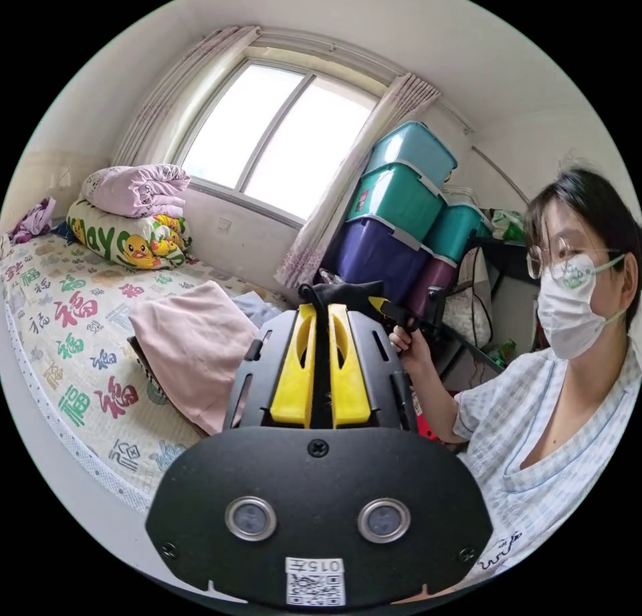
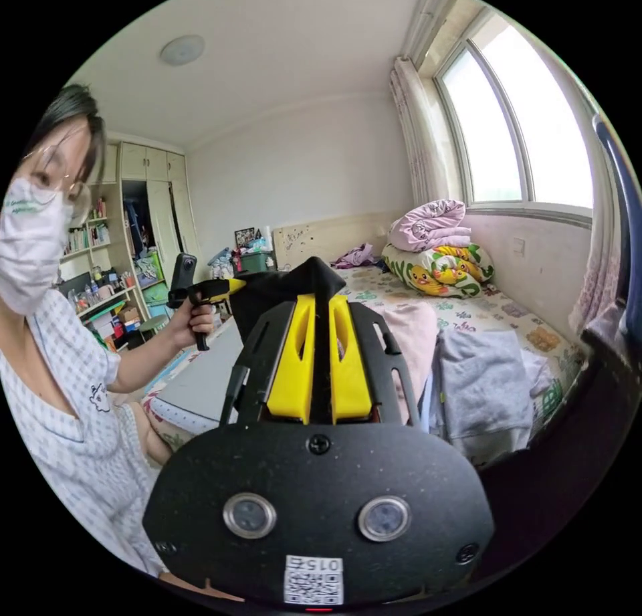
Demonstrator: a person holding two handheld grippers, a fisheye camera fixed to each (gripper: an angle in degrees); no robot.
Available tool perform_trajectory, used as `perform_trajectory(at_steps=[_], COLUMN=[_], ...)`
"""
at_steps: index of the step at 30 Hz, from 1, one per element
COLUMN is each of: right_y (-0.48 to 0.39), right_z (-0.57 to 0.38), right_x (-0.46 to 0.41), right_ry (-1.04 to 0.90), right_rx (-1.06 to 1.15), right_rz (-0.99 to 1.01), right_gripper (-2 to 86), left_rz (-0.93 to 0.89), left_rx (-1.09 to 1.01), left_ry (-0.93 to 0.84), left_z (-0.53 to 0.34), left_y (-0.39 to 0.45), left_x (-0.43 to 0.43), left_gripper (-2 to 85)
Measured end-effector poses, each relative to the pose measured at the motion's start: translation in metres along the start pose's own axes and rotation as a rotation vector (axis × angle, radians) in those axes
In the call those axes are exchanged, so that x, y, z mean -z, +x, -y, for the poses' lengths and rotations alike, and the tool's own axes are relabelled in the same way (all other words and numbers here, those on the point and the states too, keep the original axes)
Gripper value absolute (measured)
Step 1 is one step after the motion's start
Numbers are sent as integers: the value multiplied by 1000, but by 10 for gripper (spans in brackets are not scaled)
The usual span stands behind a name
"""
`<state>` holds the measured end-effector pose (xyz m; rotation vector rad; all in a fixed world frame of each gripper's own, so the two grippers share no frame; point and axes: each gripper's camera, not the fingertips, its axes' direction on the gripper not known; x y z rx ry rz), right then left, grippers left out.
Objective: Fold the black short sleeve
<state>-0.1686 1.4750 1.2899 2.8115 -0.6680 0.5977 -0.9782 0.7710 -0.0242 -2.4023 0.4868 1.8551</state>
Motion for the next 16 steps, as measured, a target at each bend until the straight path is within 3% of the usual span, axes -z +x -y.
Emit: perform_trajectory(at_steps=[3, 6, 8, 9, 12, 16], right_y=[39, 99, 158, 170, 199, 216], right_z=[66, 138, 160, 159, 140, 59], right_x=[-61, -153, -227, -239, -252, -251], right_ry=[-39, -154, -268, -295, -279, -365], right_rx=[34, 15, -117, -153, -194, -73], right_rz=[-39, -80, -128, -142, -199, -482], right_gripper=[40, 57, 69, 72, 89, 152], left_rz=[84, 277, 548, 595, 524, 427], left_rx=[29, 83, 180, 200, 176, -25], left_ry=[23, 15, -76, -89, -65, -236], left_z=[53, 101, 110, 108, 85, 46], left_y=[-47, -112, -155, -160, -150, -113], left_x=[-41, -96, -138, -145, -173, -236], left_gripper=[22, 48, 72, 73, 70, 59])
